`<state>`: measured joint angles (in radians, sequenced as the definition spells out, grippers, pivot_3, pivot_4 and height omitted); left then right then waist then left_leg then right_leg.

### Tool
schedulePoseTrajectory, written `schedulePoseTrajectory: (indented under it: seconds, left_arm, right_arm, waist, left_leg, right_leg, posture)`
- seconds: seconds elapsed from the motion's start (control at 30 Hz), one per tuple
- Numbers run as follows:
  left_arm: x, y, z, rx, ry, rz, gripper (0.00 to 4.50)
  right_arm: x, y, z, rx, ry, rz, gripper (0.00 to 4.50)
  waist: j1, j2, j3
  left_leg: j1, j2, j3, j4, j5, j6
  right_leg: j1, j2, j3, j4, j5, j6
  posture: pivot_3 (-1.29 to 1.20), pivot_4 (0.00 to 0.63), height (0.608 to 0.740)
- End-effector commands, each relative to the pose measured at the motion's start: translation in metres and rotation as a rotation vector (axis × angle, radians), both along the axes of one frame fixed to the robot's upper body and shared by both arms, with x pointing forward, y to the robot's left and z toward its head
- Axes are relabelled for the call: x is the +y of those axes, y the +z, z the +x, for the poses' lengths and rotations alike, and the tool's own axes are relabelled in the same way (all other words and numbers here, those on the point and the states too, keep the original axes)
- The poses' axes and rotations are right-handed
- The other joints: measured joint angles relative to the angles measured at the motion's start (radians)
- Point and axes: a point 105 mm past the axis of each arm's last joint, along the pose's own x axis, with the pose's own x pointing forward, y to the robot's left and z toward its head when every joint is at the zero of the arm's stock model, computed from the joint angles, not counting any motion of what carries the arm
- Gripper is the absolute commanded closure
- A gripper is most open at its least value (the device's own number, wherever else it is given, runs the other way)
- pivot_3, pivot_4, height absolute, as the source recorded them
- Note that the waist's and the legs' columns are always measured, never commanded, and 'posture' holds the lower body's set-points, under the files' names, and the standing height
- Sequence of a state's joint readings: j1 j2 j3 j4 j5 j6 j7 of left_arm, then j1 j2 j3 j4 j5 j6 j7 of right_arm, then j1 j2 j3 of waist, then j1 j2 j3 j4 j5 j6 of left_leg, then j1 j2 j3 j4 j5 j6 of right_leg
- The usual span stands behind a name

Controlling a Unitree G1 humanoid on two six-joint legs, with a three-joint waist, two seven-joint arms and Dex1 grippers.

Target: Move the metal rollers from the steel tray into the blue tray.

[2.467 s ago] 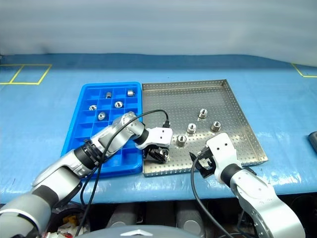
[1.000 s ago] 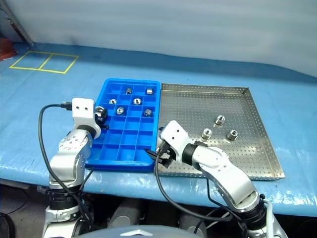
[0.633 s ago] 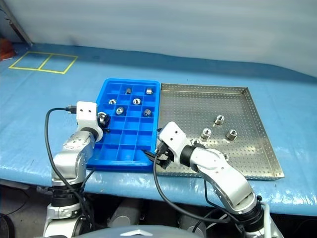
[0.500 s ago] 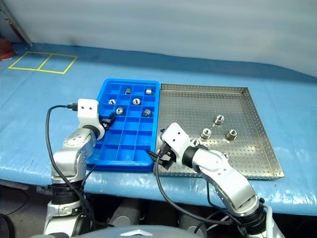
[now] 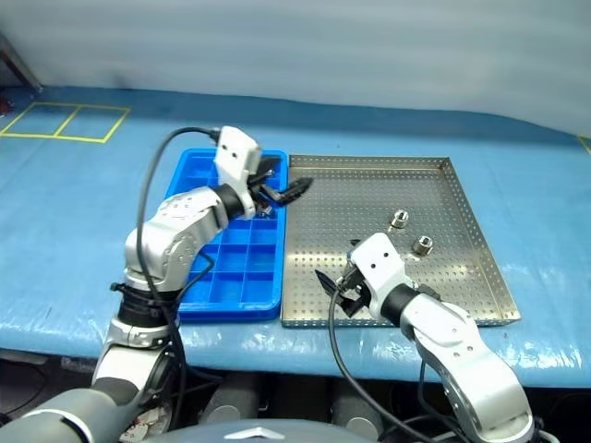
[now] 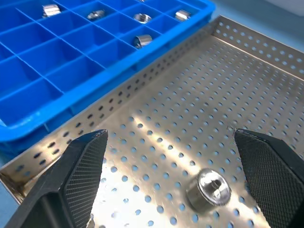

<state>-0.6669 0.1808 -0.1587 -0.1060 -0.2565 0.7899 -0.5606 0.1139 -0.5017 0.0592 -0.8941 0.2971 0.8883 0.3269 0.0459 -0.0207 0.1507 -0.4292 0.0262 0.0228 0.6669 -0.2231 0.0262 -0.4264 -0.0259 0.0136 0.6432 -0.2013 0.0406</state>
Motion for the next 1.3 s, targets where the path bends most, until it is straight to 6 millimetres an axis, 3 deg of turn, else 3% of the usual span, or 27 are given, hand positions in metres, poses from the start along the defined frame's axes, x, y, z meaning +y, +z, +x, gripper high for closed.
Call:
schedulePoseTrajectory:
  seconds: [0.03, 0.3, 0.6, 0.7, 0.8, 0.93, 1.0, 1.2, 1.3]
  left_arm:
    - [-0.029, -0.014, -0.014, 0.014, -0.177, 0.078, 0.03]
    - [-0.057, -0.071, -0.023, 0.119, -0.305, 0.272, 0.03]
    - [-0.066, -0.106, -0.030, 0.139, -0.364, 0.396, 0.03]
    - [-0.066, -0.112, -0.030, 0.129, -0.372, 0.423, 0.66]
    - [-0.066, -0.113, -0.032, 0.129, -0.380, 0.427, 1.62]
    - [-0.064, -0.106, -0.031, 0.118, -0.366, 0.397, 2.83]
    - [-0.062, -0.098, -0.028, 0.102, -0.345, 0.367, 2.82]
    - [-0.035, -0.042, -0.003, 0.016, -0.128, 0.159, 2.82]
    - [0.002, -0.014, 0.006, -0.105, 0.072, 0.066, 2.82]
  right_arm:
    - [-0.011, 0.010, -0.007, -0.046, -0.077, -0.010, 0.00]
    - [-0.020, 0.003, -0.022, -0.015, -0.187, 0.004, 0.00]
    - [-0.018, 0.001, -0.023, -0.013, -0.202, 0.015, 0.00]
    - [-0.017, 0.002, -0.022, -0.013, -0.200, 0.016, 0.00]
    - [-0.015, 0.002, -0.021, -0.015, -0.192, 0.018, 0.00]
    - [-0.012, 0.002, -0.019, -0.014, -0.176, 0.019, 0.00]
    - [-0.011, 0.002, -0.018, -0.012, -0.163, 0.020, 0.00]
    - [0.005, 0.004, -0.005, -0.021, -0.053, 0.013, 0.00]
    - [0.020, 0.009, 0.008, -0.045, 0.048, 0.002, 0.00]
  waist:
    - [-0.015, 0.000, 0.000]
    - [-0.065, 0.001, -0.001]
    - [-0.075, 0.001, -0.001]
    - [-0.077, 0.001, -0.001]
    - [-0.077, 0.001, -0.001]
    - [-0.075, 0.001, -0.001]
    - [-0.073, 0.001, -0.001]
    - [-0.065, 0.001, 0.000]
    - [-0.058, 0.001, 0.000]
  left_leg:
    - [0.000, 0.000, 0.000, 0.000, 0.000, 0.000]
    - [0.001, 0.001, 0.000, 0.000, 0.000, 0.000]
    - [0.001, 0.001, 0.000, 0.000, 0.000, 0.000]
    - [0.000, 0.001, 0.000, 0.000, 0.000, 0.000]
    - [0.001, 0.001, 0.000, 0.000, 0.000, 0.000]
    - [0.001, 0.002, 0.000, 0.000, 0.000, 0.000]
    - [0.001, 0.002, 0.000, 0.000, 0.000, 0.000]
    - [0.001, 0.002, 0.000, 0.000, 0.000, 0.001]
    - [0.002, 0.002, 0.001, 0.000, 0.001, 0.001]
  right_leg:
    - [0.000, 0.000, 0.001, 0.000, 0.000, 0.000]
    - [-0.001, 0.001, 0.002, 0.002, 0.000, 0.000]
    - [-0.002, 0.001, 0.004, 0.001, 0.000, 0.000]
    - [-0.002, 0.001, 0.004, 0.001, 0.000, 0.001]
    - [-0.002, 0.001, 0.004, 0.001, 0.000, 0.000]
    - [-0.002, 0.001, 0.004, 0.001, 0.000, 0.001]
    - [-0.002, 0.001, 0.004, 0.001, 0.000, 0.001]
    - [-0.002, 0.001, 0.004, 0.002, 0.001, 0.001]
    - [-0.001, 0.001, 0.004, 0.001, 0.001, 0.001]
  posture:
    - [-0.01, 0.150, 0.740]
    - [-0.08, 0.150, 0.740]
    - [-0.10, 0.150, 0.740]
    - [-0.10, 0.150, 0.740]
    - [-0.10, 0.150, 0.740]
    - [-0.06, 0.150, 0.740]
    - [-0.03, 0.150, 0.740]
    - [0.05, 0.150, 0.740]
    - [0.11, 0.150, 0.740]
